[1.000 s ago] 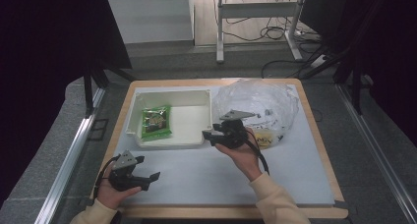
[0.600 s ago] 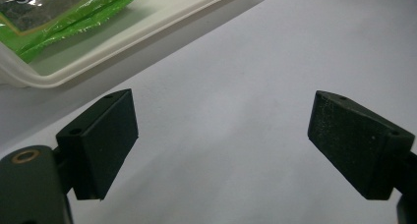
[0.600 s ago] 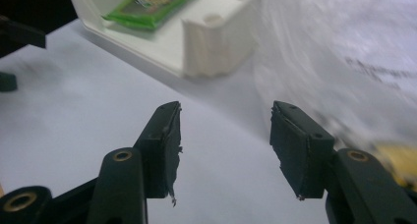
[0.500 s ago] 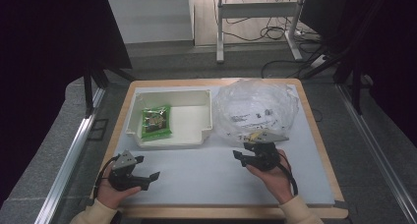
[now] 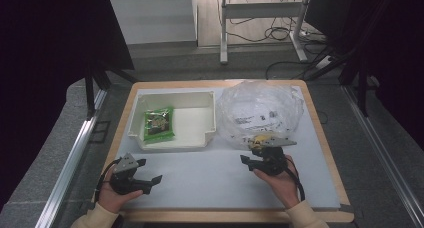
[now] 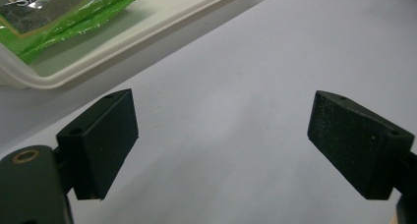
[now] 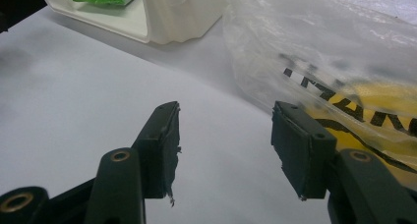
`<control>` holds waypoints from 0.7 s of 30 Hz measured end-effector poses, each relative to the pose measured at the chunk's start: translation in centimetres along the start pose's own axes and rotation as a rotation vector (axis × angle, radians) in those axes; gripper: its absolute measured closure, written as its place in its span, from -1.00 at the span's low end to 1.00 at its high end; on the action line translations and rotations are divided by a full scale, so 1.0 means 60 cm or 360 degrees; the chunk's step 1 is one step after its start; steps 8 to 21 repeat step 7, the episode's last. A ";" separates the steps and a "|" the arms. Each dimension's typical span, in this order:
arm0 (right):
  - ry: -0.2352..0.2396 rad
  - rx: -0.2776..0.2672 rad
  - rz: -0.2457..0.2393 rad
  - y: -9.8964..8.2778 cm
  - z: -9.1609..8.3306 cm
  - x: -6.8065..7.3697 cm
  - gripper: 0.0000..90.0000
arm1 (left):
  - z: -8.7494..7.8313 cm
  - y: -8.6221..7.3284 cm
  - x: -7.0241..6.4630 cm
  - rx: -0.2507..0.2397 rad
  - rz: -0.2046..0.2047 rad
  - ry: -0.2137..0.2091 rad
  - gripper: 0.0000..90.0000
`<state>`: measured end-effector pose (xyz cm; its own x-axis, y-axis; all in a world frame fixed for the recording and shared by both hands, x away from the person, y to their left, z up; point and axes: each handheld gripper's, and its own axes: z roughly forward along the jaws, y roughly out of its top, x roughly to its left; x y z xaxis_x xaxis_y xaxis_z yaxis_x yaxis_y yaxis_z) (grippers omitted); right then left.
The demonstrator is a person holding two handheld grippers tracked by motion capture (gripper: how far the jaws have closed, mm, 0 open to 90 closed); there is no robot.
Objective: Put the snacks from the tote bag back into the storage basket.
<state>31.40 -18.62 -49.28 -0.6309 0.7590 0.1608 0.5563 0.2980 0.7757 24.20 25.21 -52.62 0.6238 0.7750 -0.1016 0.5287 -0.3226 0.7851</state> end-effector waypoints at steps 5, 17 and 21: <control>0.0004 0.0000 0.0003 0.000 0.000 0.000 -0.06 | 0.000 0.000 0.000 0.0002 0.0003 -0.0001 -0.74; -0.0003 0.0002 0.0001 -0.001 0.001 0.000 -0.07 | -0.001 0.001 0.001 0.0002 0.0008 -0.0002 -0.74; -0.0003 0.0002 0.0001 -0.001 0.001 0.000 -0.07 | -0.001 0.001 0.001 0.0002 0.0008 -0.0002 -0.74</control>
